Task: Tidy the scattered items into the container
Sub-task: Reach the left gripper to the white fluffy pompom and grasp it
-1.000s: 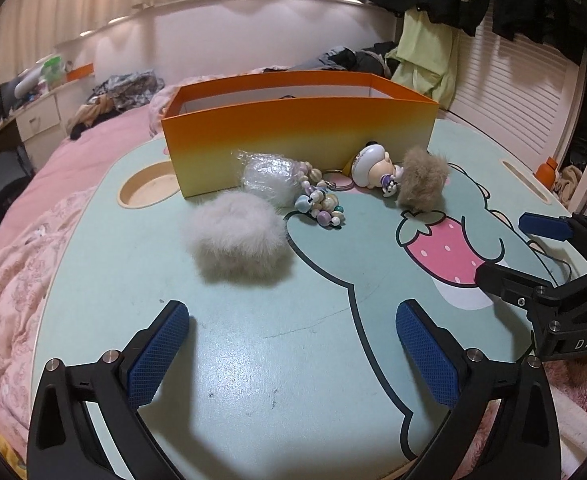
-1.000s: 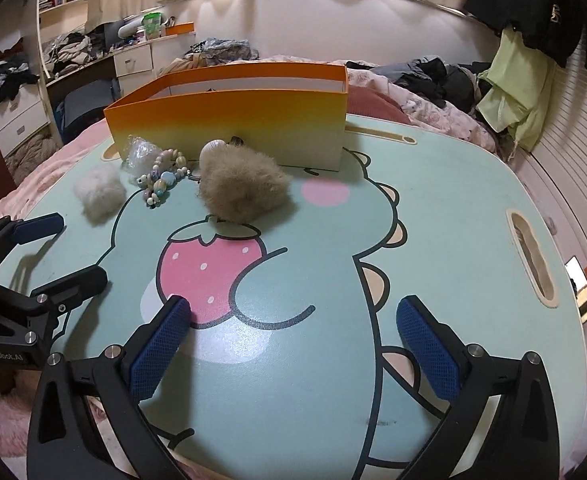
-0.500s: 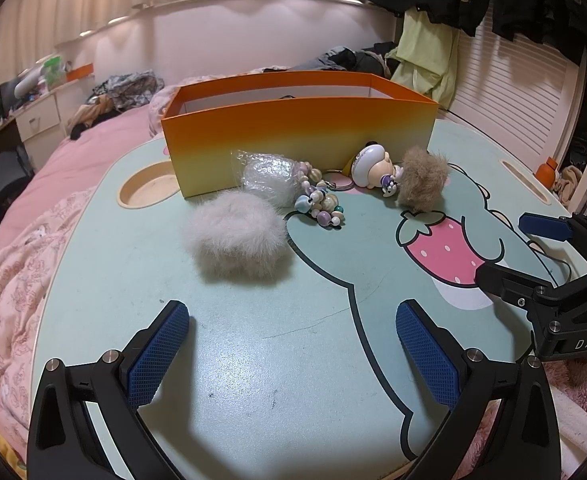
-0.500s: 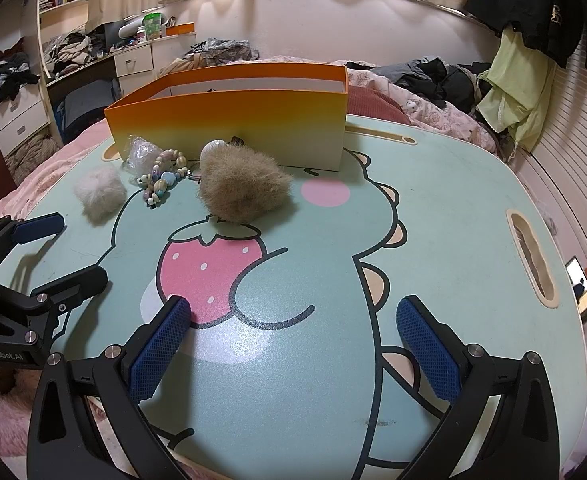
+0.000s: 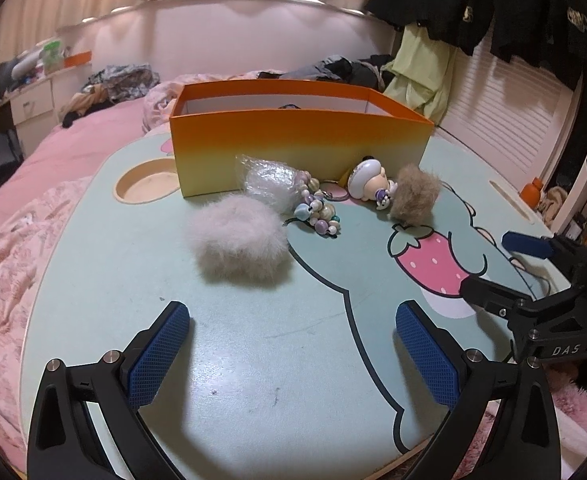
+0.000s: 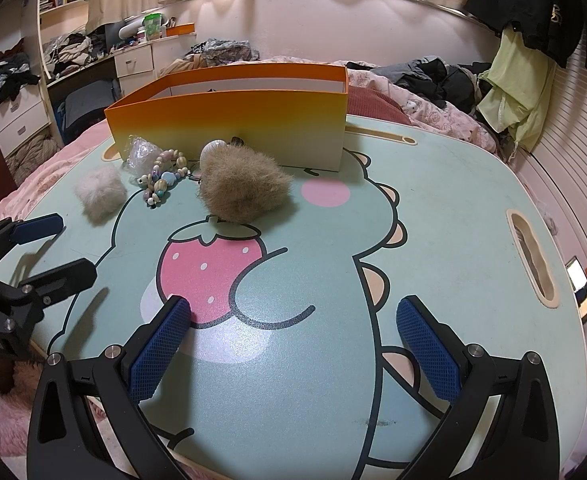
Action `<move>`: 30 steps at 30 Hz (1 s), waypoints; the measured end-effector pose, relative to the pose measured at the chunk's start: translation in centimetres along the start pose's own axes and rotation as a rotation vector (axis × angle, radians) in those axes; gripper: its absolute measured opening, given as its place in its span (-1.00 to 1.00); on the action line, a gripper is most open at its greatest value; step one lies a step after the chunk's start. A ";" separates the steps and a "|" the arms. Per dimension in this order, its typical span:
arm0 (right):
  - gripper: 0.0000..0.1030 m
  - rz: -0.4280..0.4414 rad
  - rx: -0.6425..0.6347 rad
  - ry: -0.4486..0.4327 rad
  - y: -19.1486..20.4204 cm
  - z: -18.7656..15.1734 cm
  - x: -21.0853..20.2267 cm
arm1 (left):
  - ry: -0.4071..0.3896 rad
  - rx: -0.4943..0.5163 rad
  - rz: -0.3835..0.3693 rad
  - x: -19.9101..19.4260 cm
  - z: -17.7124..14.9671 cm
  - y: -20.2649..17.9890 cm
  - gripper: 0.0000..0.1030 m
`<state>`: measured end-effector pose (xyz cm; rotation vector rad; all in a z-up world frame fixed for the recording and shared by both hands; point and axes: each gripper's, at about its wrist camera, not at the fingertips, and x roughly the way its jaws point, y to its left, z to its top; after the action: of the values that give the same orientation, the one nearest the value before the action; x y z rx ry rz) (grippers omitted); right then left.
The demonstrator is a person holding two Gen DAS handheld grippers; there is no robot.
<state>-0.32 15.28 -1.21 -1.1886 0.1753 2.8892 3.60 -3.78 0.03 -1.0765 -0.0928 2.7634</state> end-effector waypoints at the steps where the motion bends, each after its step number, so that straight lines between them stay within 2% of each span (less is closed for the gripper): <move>1: 0.99 0.000 0.000 0.000 0.0 0.0 0.0 | 0.000 -0.004 -0.001 0.0 0.0 0.1 0.99; 7: 0.99 -0.001 0.001 0.000 0.0 0.0 0.0 | -0.028 -0.017 -0.010 -0.6 0.5 0.9 0.99; 15: 0.99 -0.001 0.002 -0.001 0.0 0.0 0.0 | -0.089 -0.022 0.039 -1.4 2.3 2.3 0.93; 21: 0.99 -0.001 0.002 -0.001 0.0 -0.1 0.0 | -0.041 -0.003 0.095 0.5 4.3 2.5 0.74; 23: 0.99 -0.001 0.002 -0.001 0.0 -0.1 0.0 | -0.011 0.000 0.100 1.5 4.9 2.5 0.65; 26: 0.99 0.000 0.003 -0.002 0.0 -0.1 0.0 | 0.063 0.022 0.090 3.0 5.1 2.3 0.21; 27: 0.99 -0.001 0.003 -0.002 0.0 -0.1 0.0 | 0.086 0.029 0.079 3.4 4.9 2.3 -0.15; 30: 0.99 -0.002 0.002 -0.002 0.0 -0.1 0.0 | 0.059 0.037 0.047 2.5 4.6 2.2 -0.20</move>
<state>-0.29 15.24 -1.27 -1.1850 0.1768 2.8871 -1.68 -5.45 1.49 -1.1643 -0.0095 2.7600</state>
